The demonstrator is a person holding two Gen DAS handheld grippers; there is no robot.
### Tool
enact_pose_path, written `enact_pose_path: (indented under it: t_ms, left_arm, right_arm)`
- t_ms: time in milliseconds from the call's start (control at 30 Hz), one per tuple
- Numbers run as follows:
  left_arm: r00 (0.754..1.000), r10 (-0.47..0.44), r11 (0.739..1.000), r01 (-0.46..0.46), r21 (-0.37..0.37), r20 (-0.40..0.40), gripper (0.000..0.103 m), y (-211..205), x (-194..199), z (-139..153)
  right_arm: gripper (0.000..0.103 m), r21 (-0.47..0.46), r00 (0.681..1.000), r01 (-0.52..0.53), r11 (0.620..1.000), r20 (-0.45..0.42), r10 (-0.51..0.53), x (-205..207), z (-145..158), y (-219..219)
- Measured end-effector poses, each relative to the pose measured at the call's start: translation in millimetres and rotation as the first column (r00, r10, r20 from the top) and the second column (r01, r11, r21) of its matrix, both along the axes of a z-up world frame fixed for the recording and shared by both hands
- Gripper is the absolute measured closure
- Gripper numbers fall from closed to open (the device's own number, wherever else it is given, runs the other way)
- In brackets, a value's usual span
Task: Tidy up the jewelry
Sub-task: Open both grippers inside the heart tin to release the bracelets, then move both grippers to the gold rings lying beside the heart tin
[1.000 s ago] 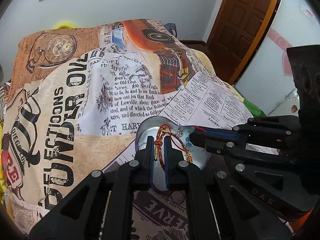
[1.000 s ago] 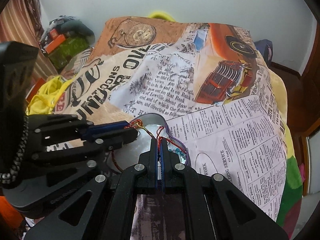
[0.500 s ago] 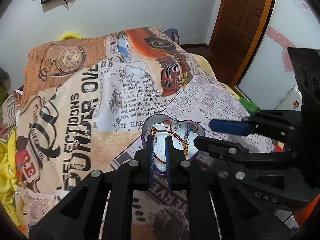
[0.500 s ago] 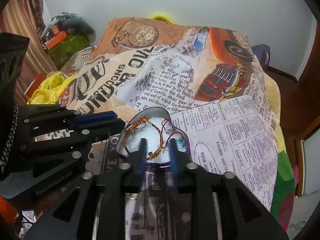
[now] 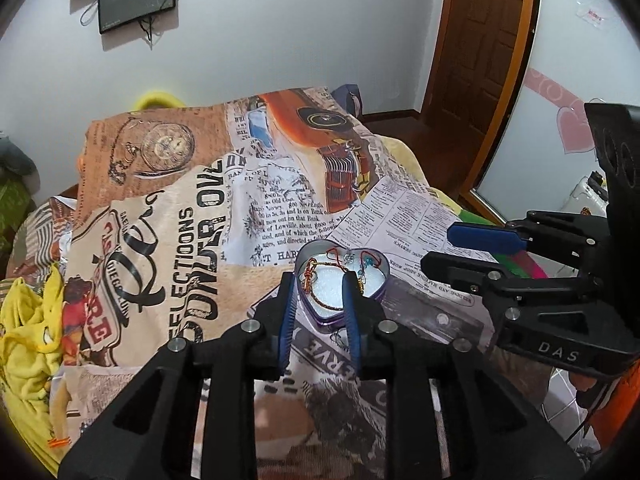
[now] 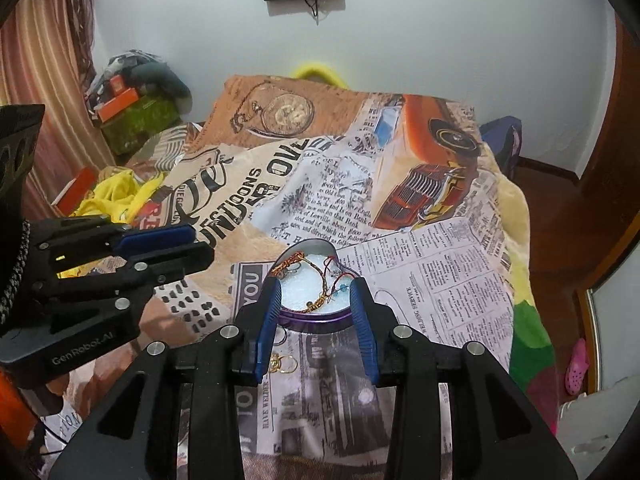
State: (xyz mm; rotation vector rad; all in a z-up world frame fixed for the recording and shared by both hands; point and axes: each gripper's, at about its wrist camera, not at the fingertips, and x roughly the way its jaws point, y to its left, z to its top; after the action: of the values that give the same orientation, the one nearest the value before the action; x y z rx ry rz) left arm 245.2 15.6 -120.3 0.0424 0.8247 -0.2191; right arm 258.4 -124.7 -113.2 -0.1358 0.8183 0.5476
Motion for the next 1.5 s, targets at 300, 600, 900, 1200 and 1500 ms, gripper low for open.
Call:
enact_pose_path:
  t_ms: [300,600,900,1200,1500]
  left_arm:
    - [0.998,0.022,1.000,-0.022,-0.005,-0.051,0.074,10.5,-9.3,-16.6]
    - [0.984,-0.008,1.000,0.005,-0.017,-0.176,0.074,3.9,-5.8,-61.9]
    - [0.967,-0.049,0.999,0.050,-0.004,-0.249,0.074,-20.8,10.6,-95.3]
    - [0.958,-0.039,0.999,0.038,-0.008,-0.284,0.074,-26.9,26.8,-110.4]
    - [0.964,-0.012,1.000,0.012,-0.001,-0.265,0.082,-31.6,32.6,-112.8]
  right_arm:
    - [0.071,-0.022,1.000,0.009,1.000,-0.009,-0.009,-11.7,-9.9,-3.6]
    - [0.071,-0.038,0.996,0.007,0.999,-0.088,-0.010,-13.3,-40.8,-8.3]
    - [0.071,-0.049,0.989,0.020,0.999,-0.143,-0.027,-11.4,-63.6,-18.1]
    - [0.071,-0.033,0.985,0.024,0.999,-0.172,-0.029,-5.4,-74.5,-27.7]
    - [0.071,-0.016,0.982,0.022,1.000,-0.189,-0.025,-4.0,-80.4,-31.3]
